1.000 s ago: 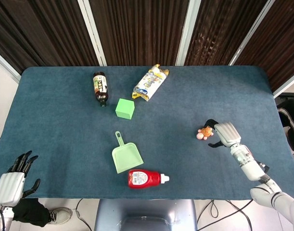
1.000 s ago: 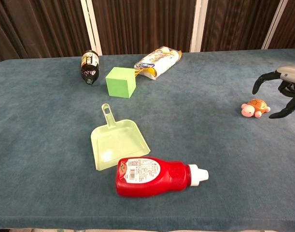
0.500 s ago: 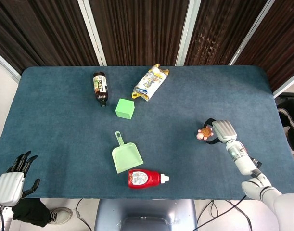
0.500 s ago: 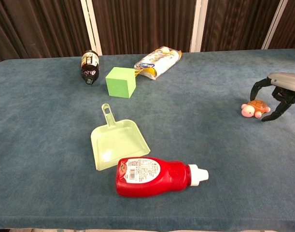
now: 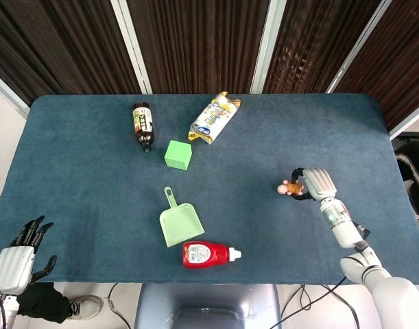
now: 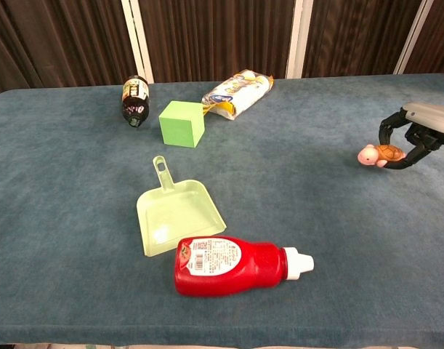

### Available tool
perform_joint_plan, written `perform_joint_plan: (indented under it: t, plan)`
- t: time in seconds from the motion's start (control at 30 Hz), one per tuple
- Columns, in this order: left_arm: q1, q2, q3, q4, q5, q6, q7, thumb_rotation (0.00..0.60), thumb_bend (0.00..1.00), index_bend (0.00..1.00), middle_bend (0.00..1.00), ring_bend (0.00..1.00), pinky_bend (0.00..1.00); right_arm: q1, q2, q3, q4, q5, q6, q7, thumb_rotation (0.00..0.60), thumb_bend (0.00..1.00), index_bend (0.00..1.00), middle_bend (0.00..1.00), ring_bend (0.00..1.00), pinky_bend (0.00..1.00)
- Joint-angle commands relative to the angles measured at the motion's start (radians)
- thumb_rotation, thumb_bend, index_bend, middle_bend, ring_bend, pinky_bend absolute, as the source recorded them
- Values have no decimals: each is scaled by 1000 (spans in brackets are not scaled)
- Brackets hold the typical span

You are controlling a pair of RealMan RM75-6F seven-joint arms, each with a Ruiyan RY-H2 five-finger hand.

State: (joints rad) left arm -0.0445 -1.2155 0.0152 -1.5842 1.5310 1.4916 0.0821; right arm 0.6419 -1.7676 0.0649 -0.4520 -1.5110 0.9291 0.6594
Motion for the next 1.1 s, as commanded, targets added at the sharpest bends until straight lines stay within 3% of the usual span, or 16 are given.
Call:
perform_joint_plan:
  t: [0.03, 0.53, 0.63, 0.77, 0.9, 1.0, 1.1]
  plan:
    - [0, 0, 0, 0, 0, 0, 1, 600, 346, 142, 48, 69, 331, -4, -2, -12, 13, -13, 16, 35, 600, 997, 846, 663, 988, 958]
    - [2, -3, 2, 0, 1, -2, 5, 600, 346, 142, 48, 69, 331, -18, 0, -16, 26, -7, 46, 30, 600, 999, 847, 693, 1000, 958]
    - [2, -3, 2, 0, 1, -2, 4, 600, 346, 142, 48, 69, 331, -19, 5, -24, 26, -11, 39, 56, 600, 865, 722, 659, 992, 958]
    - [2, -3, 2, 0, 0, -3, 4, 600, 346, 142, 48, 69, 331, -19, 17, -34, 21, -19, 31, 79, 600, 582, 530, 509, 975, 952]
    - [2, -3, 3, -1, 1, -3, 5, 600, 345, 142, 48, 69, 331, -18, 33, -44, 7, -23, 14, 84, 600, 361, 421, 417, 955, 930]
    - [2, -3, 3, -1, 2, -4, 7, 600, 345, 142, 48, 69, 331, -18, 47, -46, -9, -23, 12, 80, 600, 247, 364, 374, 944, 918]
    - [2, -3, 3, -2, 2, -5, 9, 600, 345, 142, 48, 69, 330, -21, 59, -44, -28, -21, 19, 77, 600, 195, 319, 360, 943, 917]
